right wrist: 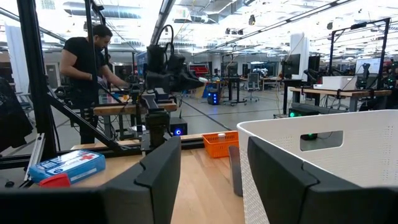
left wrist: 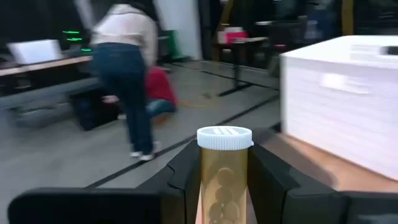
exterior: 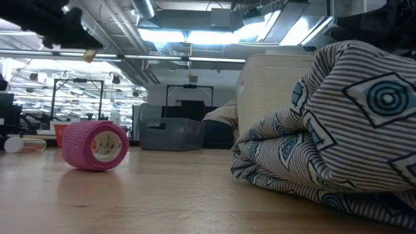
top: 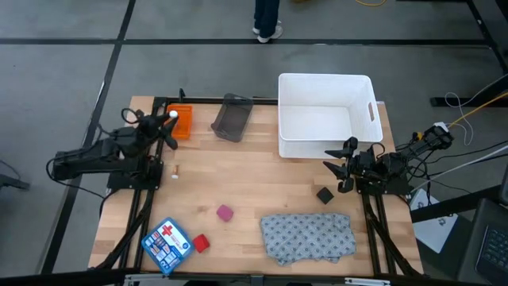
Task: Pick & place medical supplies in basket/bin
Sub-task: Put the bottom yellow pill bottle into the orange bin, then put the yellow pill bottle into the orange bin
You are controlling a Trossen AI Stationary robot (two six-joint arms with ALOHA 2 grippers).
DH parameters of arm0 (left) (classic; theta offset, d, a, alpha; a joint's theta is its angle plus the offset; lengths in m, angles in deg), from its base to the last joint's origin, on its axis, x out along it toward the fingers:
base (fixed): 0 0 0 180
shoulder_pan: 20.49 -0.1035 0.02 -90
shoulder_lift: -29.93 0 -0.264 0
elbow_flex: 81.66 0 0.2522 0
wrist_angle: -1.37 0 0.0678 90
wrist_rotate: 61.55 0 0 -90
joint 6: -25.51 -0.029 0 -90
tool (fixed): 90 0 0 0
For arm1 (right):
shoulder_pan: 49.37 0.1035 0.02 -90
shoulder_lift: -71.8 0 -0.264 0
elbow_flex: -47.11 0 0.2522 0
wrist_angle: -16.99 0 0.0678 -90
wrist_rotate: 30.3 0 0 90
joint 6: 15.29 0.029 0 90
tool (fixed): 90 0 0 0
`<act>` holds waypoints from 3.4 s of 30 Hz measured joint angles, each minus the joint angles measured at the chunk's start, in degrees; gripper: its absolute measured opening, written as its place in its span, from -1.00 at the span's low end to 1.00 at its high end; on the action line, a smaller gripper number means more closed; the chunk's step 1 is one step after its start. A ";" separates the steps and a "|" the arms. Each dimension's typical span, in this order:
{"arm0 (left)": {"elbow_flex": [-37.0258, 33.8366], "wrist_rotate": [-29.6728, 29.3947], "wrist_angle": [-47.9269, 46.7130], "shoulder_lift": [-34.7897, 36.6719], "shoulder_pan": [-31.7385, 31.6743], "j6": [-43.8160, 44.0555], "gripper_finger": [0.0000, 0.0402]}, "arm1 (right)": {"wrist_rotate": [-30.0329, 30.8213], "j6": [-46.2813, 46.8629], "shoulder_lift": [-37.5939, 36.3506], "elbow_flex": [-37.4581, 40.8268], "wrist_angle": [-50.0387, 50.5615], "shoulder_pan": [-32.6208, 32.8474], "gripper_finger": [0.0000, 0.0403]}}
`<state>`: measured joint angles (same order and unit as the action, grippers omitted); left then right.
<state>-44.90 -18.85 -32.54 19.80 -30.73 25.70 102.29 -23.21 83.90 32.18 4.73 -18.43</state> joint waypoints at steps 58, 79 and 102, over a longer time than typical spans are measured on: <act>-12.53 41.85 18.56 -24.57 -51.32 11.10 -0.49 | 0.02 -0.39 0.00 0.01 0.37 0.00 -0.07; -12.43 40.72 19.09 -24.15 -50.12 11.60 0.13 | 0.02 -0.35 0.00 0.00 0.39 0.00 -0.07; -2.48 58.30 -4.50 -17.04 -30.12 23.82 0.06 | 0.02 -0.13 0.00 0.02 0.39 0.02 -0.07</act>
<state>-47.38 39.45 -37.04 2.76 -60.85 49.52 102.31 -23.34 83.90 32.20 5.12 -18.41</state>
